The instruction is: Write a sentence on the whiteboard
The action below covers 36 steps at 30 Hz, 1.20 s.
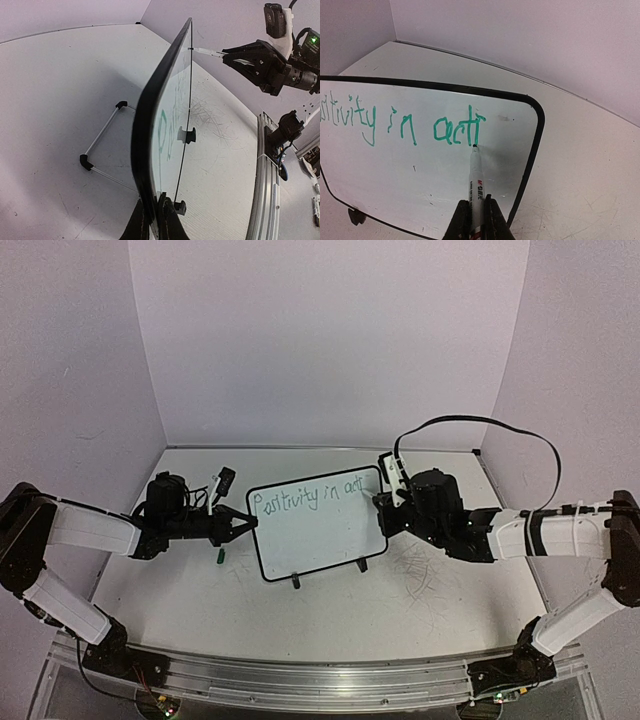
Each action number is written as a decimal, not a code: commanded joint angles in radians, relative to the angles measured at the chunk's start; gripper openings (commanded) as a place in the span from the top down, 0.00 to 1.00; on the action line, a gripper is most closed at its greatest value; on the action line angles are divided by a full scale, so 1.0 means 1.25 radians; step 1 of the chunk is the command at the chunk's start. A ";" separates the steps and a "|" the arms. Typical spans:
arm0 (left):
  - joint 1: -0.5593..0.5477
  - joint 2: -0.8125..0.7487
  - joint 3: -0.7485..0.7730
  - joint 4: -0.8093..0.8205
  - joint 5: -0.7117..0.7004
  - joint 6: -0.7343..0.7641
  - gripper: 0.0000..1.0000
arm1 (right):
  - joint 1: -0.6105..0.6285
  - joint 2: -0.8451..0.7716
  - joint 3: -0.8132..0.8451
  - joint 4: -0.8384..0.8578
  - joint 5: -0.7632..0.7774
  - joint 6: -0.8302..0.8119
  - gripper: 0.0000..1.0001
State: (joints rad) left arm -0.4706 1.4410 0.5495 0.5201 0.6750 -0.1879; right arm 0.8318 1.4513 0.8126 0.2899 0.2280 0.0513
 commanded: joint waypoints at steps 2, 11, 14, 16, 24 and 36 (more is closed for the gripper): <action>0.002 0.006 0.019 -0.007 -0.058 0.048 1.00 | -0.001 -0.012 -0.016 -0.016 -0.003 0.013 1.00; 0.002 0.002 0.017 -0.008 -0.060 0.049 1.00 | -0.001 -0.063 -0.009 -0.006 -0.001 0.003 1.00; 0.002 0.001 0.015 -0.009 -0.061 0.050 1.00 | -0.006 -0.068 -0.005 -0.004 0.008 -0.008 1.00; 0.002 0.002 0.016 -0.009 -0.061 0.051 1.00 | -0.012 -0.058 0.002 -0.002 0.008 -0.013 1.00; 0.002 -0.002 0.016 -0.009 -0.061 0.051 1.00 | -0.012 -0.038 0.014 0.014 0.007 -0.027 1.00; 0.001 -0.003 0.014 -0.010 -0.060 0.052 1.00 | -0.013 -0.012 0.030 0.027 0.013 -0.033 1.00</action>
State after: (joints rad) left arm -0.4717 1.4410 0.5495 0.5205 0.6761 -0.1803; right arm 0.8185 1.4194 0.8064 0.2845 0.2231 0.0223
